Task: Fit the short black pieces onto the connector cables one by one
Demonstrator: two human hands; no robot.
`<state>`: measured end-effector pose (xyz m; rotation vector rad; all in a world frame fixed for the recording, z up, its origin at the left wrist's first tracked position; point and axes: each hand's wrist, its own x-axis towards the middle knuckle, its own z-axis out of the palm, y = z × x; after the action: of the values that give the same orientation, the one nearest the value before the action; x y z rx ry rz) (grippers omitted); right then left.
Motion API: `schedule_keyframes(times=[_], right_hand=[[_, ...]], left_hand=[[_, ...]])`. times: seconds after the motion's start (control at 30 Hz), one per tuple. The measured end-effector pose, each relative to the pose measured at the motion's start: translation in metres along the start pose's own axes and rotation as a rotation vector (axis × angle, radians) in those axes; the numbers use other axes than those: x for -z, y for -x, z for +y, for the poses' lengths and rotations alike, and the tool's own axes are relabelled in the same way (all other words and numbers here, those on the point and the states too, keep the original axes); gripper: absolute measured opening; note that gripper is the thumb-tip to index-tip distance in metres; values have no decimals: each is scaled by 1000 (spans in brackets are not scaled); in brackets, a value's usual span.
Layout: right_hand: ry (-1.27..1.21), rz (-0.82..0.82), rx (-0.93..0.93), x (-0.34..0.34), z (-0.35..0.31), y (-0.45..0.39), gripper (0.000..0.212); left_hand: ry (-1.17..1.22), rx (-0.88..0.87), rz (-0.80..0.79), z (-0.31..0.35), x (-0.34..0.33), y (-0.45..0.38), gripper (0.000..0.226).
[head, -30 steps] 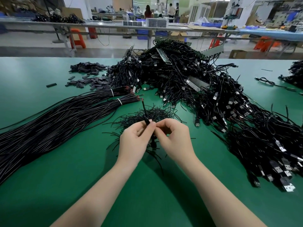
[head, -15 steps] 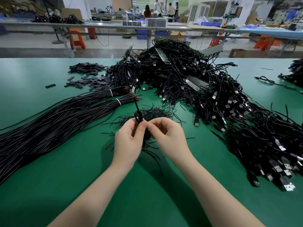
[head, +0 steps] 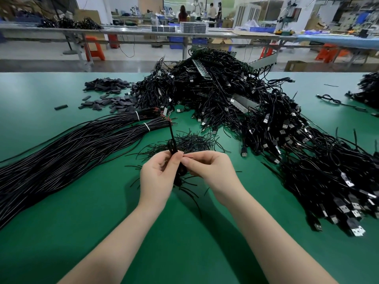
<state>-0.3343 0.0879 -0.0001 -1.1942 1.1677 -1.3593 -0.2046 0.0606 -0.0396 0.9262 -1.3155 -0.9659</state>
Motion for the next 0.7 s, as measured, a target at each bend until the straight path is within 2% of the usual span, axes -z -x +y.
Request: schedule_keyframes(times=[0.13,0.23,0.33,0.5,0.7], right_hand=[[22,-42,-39,6,-2,-2,14],[112,-44,-49,10,-3,-2,16],[293,-2,51,11,-2,-4,13],[373,52,154,6,3,-4,11],[360,68,246,2,8,-2,19]], left_hand=[[38,43,-14,0,-1,0,24],[-39,18,-33,-2,2,-2,32],[-110,-11,-57,-1,3,-3,48],[-134,-33,-64,1,5,-6,33],[-54,29,-90,-3,3,-8,38]])
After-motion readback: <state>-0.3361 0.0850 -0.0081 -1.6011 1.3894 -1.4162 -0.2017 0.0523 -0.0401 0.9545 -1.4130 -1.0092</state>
